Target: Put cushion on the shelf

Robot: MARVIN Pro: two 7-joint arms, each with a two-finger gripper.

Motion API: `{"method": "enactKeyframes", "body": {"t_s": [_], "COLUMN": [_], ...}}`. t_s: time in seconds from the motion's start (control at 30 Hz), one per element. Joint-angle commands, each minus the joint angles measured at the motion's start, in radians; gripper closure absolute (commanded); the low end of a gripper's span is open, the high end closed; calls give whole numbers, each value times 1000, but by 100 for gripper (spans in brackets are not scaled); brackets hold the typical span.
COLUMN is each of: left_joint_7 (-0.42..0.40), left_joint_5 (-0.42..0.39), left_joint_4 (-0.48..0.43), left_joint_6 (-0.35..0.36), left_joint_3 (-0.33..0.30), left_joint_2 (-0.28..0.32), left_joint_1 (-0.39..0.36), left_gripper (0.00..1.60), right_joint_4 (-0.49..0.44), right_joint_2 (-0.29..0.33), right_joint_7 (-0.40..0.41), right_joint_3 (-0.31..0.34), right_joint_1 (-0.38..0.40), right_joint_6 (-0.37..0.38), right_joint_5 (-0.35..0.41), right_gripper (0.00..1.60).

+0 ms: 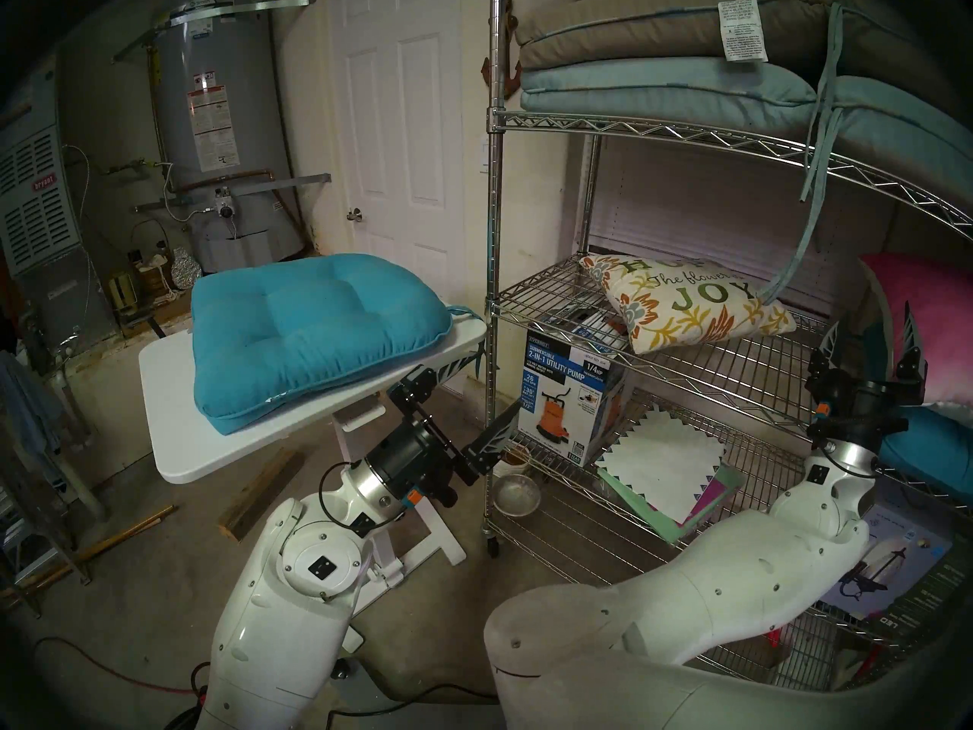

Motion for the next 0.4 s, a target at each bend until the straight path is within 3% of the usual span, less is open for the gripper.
{"method": "enactKeyframes", "body": {"t_s": [0.0,0.37], "left_joint_7": [7,5], "left_joint_5": [-6,-4], "left_joint_4": [-69,-131], "left_joint_6": [16,53], "left_joint_3": [-5,-15], "left_joint_2": [3,9], "left_joint_1": [39,92], "left_gripper": [0,0], "right_joint_4": [-50,-89], "right_joint_2": [-5,-5], "right_joint_7": [32,111], "right_joint_3": [-13,-4], "right_joint_1": [38,60], "right_joint_6": [1,1], "right_joint_5": [41,88], "right_gripper": [0,0]}}
